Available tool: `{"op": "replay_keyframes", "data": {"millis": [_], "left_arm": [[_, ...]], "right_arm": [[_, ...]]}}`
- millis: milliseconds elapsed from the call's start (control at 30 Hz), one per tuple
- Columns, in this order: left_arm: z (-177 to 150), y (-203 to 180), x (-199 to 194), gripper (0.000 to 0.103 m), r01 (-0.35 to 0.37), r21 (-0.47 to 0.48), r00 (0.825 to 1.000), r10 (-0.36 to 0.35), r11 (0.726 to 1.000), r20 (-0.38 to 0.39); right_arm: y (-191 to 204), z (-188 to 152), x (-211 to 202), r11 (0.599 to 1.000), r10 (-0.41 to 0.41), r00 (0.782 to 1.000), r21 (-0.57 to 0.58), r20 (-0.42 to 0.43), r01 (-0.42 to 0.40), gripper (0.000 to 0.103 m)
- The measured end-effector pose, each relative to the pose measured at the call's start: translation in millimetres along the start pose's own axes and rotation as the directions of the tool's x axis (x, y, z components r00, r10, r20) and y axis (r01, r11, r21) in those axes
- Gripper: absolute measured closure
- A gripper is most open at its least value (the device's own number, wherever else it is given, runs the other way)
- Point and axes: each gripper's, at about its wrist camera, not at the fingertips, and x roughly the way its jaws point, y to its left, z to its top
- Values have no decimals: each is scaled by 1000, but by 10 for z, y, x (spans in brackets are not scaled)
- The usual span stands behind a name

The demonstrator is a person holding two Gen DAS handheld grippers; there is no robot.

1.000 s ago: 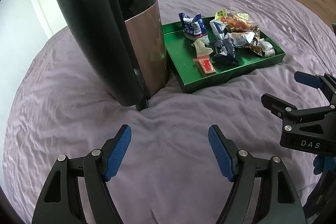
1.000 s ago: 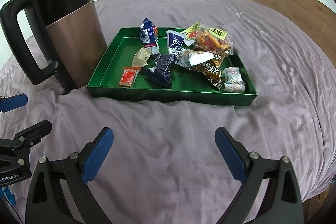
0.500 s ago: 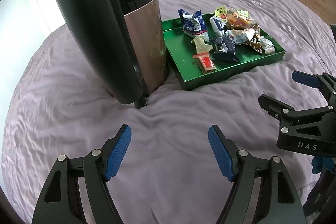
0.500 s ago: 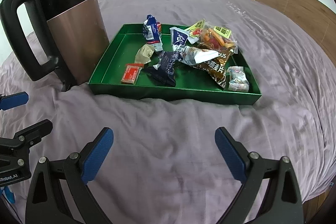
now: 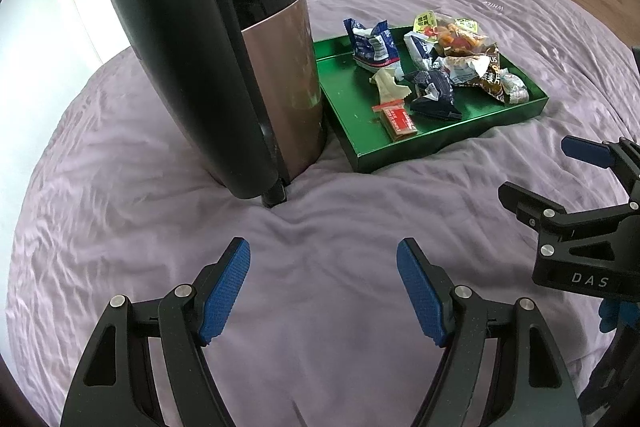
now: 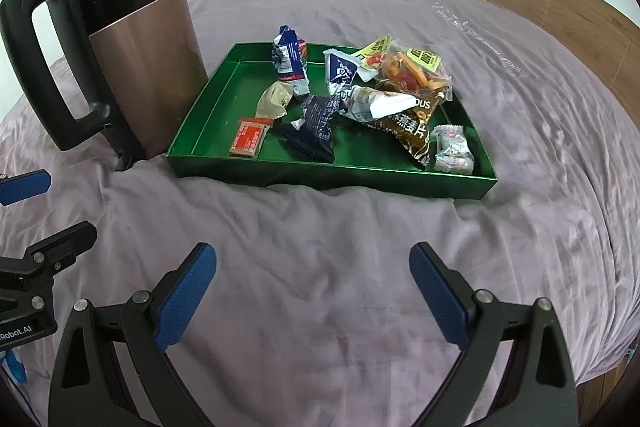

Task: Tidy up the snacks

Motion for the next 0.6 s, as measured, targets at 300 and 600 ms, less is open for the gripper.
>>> {"op": "replay_keyframes", "data": {"millis": [300,600], "left_arm": [[-7,-4,-8,32,6,-2,1000,-6,1000,-3],[-14,-1,-10,32,6,-5,1000,-6,1000,-8]], "right_arm": [[5,5,-4,1000,1,1000,-3,-2,-1,0],[-19,17,-6,1000,1,1000,-8,0,-1,0]]}}
